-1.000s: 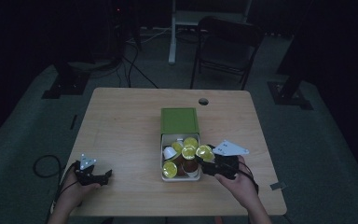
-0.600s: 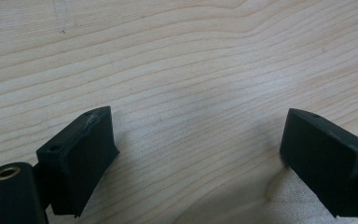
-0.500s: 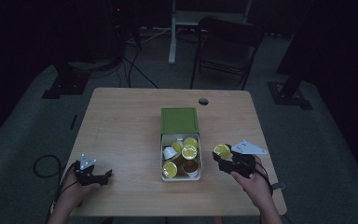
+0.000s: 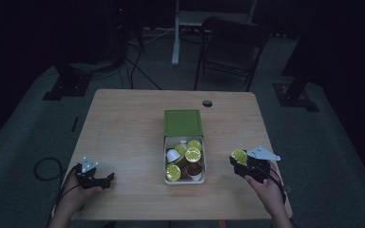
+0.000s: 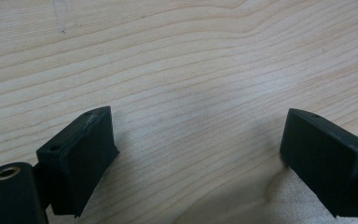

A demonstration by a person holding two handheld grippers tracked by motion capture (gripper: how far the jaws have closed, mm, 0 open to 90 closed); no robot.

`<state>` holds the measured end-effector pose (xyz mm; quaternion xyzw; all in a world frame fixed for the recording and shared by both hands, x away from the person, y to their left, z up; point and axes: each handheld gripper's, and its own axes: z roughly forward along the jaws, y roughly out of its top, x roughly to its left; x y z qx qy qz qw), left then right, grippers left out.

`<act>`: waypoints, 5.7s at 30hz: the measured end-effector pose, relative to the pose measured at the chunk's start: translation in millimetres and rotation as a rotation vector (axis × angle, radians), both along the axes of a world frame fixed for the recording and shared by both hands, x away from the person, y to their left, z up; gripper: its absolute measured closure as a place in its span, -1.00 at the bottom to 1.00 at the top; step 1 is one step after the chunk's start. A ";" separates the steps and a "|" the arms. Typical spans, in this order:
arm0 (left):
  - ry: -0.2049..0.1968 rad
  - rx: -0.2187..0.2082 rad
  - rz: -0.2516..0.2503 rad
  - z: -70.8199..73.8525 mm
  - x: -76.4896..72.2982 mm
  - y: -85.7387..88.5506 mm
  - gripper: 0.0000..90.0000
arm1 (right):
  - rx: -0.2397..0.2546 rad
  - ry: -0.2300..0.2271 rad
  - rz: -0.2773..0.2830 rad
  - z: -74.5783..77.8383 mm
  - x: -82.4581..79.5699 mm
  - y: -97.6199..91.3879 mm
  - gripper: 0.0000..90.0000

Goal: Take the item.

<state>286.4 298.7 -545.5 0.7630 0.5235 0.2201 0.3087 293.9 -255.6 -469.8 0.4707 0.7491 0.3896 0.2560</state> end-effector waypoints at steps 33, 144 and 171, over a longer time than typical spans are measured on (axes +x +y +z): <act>0.000 0.000 0.000 0.0 0.0 0.0 -0.77 | -0.025 0.097 -0.138 -53.8 9.0 -47.9 -0.12; 0.000 0.000 0.000 0.1 0.0 0.0 -0.77 | -0.055 0.125 0.520 -72.8 1.1 42.0 -0.71; 0.000 -0.001 -0.016 0.1 -1.1 -0.7 -0.77 | -0.097 0.137 0.567 -80.2 3.3 47.0 -0.74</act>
